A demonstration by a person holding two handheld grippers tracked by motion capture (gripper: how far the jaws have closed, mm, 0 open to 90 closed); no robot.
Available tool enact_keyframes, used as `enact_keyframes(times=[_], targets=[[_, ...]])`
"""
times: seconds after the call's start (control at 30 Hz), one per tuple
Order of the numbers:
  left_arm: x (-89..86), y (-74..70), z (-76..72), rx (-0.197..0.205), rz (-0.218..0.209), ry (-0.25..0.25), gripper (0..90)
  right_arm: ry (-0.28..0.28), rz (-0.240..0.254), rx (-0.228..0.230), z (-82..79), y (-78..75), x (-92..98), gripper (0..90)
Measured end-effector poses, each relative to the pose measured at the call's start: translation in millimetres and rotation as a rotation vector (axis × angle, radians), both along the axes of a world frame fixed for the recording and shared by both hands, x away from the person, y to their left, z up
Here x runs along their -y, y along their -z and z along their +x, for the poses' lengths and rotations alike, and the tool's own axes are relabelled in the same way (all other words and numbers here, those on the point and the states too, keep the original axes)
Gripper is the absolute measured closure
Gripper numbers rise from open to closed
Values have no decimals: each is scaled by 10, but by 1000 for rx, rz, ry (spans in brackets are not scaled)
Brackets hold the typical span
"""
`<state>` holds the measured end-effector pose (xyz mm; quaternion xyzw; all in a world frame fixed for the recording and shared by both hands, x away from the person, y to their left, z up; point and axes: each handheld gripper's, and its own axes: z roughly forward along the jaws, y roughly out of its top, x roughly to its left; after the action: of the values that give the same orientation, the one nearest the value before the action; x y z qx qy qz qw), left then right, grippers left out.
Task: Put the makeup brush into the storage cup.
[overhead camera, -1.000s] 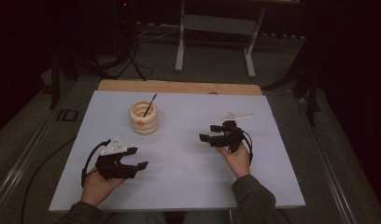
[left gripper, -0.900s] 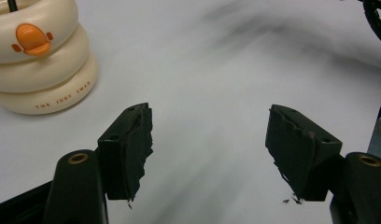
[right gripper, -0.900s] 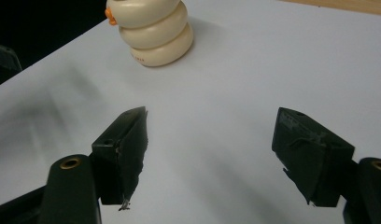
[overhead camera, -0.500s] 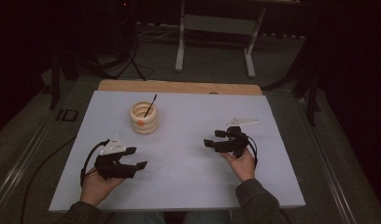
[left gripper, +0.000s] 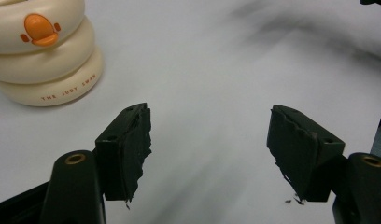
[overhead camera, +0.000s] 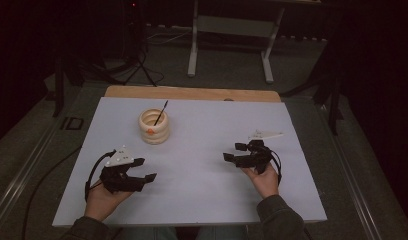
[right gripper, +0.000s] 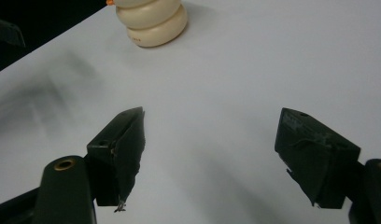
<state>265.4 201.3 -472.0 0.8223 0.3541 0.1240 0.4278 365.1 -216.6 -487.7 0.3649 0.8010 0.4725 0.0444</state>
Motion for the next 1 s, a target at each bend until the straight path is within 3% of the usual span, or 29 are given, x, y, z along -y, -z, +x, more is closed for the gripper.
enact_keyframes(times=[1.0], targets=[[-22,56,-5,-6,36,-7,285,3,18,-9,-350,82,256,225]])
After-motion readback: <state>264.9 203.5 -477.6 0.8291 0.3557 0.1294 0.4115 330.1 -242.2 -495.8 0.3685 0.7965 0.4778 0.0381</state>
